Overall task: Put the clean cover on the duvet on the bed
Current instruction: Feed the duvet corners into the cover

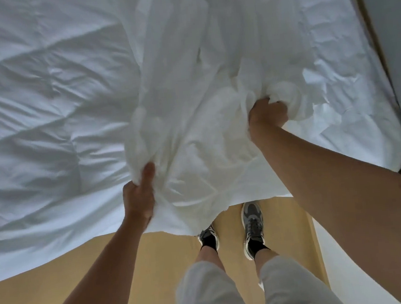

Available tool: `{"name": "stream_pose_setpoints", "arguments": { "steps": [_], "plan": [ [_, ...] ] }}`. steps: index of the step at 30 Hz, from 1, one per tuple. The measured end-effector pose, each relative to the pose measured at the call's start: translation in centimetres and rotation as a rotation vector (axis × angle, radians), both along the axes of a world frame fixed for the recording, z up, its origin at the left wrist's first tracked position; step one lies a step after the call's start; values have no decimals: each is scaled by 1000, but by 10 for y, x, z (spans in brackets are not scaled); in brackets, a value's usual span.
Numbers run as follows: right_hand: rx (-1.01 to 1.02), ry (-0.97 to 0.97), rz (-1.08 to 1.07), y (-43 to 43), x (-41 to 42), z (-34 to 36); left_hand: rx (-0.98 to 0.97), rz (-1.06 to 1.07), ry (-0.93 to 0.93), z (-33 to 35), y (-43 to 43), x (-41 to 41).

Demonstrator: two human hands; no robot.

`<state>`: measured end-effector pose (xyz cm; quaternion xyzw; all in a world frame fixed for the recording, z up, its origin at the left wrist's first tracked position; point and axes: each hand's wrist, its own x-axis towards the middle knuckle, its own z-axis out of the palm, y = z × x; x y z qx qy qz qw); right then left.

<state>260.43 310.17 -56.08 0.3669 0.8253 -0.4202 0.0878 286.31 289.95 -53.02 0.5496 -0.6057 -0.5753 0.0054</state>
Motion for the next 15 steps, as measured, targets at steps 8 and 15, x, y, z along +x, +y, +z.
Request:
{"name": "stream_pose_setpoints", "arguments": {
  "steps": [8,15],
  "plan": [
    [315,-35,202,10,-17,6,-229,184,-183,26,-148,62],
    [354,-100,222,19,15,-20,52,-81,-83,11,-174,69]
  ]
}}
